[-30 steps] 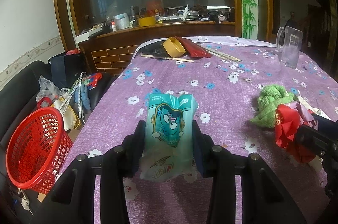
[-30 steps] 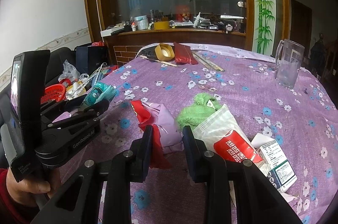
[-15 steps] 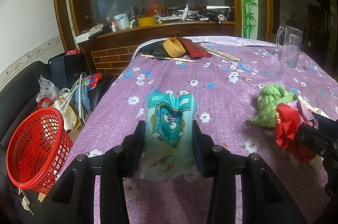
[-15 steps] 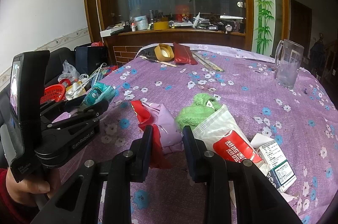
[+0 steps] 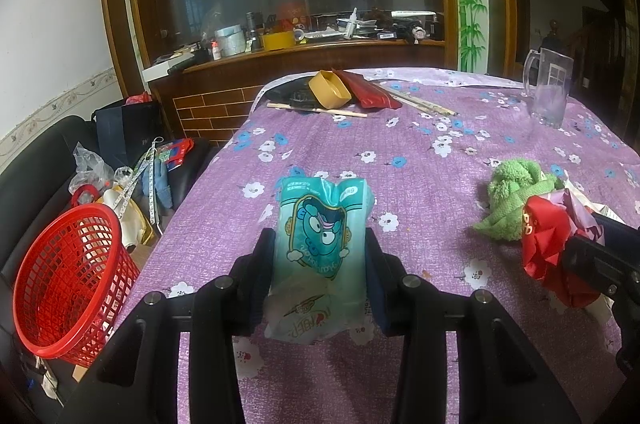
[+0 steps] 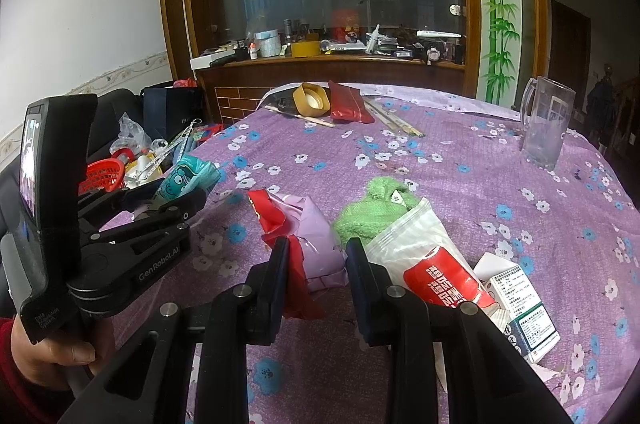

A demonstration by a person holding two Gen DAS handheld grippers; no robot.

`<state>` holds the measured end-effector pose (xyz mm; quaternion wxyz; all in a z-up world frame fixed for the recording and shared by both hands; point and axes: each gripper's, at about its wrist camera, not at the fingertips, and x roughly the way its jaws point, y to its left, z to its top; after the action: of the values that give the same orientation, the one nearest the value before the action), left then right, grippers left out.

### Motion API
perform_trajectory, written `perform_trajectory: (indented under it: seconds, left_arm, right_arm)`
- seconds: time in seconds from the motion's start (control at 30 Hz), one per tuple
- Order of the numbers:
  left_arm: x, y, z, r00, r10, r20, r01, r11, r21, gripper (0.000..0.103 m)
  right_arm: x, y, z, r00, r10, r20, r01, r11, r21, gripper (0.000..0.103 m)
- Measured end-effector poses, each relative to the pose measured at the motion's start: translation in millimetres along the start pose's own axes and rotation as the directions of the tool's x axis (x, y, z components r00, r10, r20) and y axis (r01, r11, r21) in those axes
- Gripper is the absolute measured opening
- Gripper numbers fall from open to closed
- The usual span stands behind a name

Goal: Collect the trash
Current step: 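Hold the wet-wipe pack in the left tool and the red bag in the right tool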

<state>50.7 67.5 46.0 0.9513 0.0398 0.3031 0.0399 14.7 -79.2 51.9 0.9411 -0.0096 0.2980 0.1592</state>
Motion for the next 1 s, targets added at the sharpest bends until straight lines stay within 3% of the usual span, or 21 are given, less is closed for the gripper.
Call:
perform_trajectory:
  seconds: [0.77,1.0]
  left_arm:
    - [-1,0,0,1.000,-0.005,0.000,0.005,1.000,-0.004,0.040]
    - [-8,15,4,0.999,-0.031,-0.032,0.029,0.998,-0.048,0.040]
  right_arm:
    - [-1,1,0,1.000,-0.004,-0.001,0.004,1.000,0.003,0.032]
    - [2,-19,7,0.998,0.045,-0.035,-0.040,0.992,0.124,0.032]
